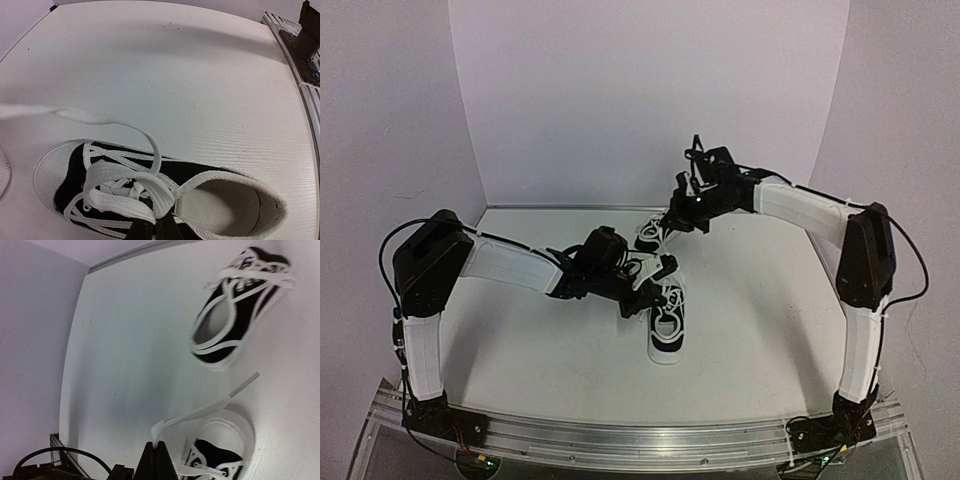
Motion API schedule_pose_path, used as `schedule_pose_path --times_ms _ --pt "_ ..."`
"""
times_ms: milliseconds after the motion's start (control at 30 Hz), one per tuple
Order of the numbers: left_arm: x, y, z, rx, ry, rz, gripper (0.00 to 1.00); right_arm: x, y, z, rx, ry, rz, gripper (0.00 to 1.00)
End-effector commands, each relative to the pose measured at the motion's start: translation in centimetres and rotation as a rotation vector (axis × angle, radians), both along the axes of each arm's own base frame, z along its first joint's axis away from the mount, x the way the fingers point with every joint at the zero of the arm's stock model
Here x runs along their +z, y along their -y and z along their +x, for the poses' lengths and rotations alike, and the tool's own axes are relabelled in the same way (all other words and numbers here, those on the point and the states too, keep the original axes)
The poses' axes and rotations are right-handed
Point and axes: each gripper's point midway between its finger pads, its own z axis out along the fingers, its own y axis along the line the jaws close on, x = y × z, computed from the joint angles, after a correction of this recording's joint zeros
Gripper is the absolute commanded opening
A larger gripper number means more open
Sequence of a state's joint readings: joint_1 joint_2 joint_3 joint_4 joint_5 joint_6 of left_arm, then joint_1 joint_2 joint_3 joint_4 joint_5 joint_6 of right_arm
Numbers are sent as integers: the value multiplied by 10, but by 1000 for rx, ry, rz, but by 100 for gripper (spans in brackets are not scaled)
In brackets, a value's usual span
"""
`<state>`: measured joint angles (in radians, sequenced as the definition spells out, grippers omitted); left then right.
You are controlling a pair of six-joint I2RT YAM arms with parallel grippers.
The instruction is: Tie the shoes
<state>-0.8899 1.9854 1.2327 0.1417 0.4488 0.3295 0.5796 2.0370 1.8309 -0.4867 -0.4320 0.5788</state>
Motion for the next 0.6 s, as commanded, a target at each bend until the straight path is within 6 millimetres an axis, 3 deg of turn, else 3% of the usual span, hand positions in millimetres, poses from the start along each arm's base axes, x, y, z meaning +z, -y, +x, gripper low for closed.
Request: schedule_pose_path --times_ms 0,100,267,300,400,567 --pt "39 10 -5 -54 124 -74 0 -5 -78 -45 254 -60 91 0" --pt "30 12 -13 -88 141 -35 0 -4 -94 -58 299 -106 135 3" --pt "29 12 -16 -96 145 -24 0 11 -74 -58 281 -124 163 52" --pt "30 12 -16 -97 145 -24 0 14 -66 -58 272 -127 166 57" --pt "29 12 -16 -89 138 -24 0 15 -42 -62 242 -133 152 61" --pt "26 11 -12 -70 137 -9 0 -6 -9 -88 226 -209 128 61"
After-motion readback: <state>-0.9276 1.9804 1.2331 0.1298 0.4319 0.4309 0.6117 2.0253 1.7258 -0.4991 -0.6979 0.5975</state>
